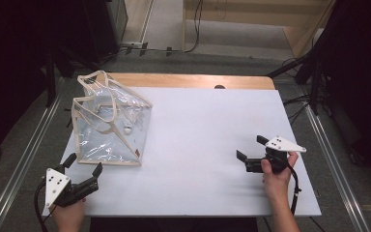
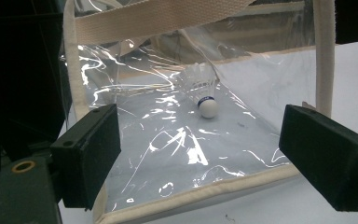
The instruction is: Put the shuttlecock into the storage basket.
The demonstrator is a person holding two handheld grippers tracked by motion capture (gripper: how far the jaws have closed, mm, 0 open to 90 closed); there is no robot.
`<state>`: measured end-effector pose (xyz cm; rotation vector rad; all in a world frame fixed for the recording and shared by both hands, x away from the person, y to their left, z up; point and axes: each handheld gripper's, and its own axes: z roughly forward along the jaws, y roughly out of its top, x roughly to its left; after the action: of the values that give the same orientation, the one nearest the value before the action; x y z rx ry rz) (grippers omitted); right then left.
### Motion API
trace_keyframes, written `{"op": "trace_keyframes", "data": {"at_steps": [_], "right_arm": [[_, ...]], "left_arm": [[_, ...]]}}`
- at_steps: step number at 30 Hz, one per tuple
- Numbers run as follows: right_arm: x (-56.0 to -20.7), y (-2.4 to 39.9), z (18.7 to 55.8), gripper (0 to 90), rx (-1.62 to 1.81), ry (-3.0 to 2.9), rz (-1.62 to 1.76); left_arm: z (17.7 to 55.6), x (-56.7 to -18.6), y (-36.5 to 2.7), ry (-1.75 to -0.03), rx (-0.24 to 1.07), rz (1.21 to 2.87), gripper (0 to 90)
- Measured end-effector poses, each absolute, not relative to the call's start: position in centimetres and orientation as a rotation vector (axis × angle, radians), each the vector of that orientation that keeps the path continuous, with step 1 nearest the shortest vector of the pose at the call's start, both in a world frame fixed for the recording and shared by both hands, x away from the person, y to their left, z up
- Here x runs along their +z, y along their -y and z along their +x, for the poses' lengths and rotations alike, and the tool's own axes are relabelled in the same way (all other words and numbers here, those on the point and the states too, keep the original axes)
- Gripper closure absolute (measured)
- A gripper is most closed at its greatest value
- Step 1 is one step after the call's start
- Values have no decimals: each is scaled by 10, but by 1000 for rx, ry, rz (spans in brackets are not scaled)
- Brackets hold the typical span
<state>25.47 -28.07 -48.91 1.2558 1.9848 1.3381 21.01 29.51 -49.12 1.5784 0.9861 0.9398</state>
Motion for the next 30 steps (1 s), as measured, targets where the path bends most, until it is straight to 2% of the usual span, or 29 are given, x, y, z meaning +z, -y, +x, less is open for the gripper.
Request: {"op": "trace_keyframes", "data": {"at_steps": [30], "right_arm": [[-504,349,215,0,1302,-1874,1330]], "left_arm": [[210,-491,-296,-978,934,1572,134]]}}
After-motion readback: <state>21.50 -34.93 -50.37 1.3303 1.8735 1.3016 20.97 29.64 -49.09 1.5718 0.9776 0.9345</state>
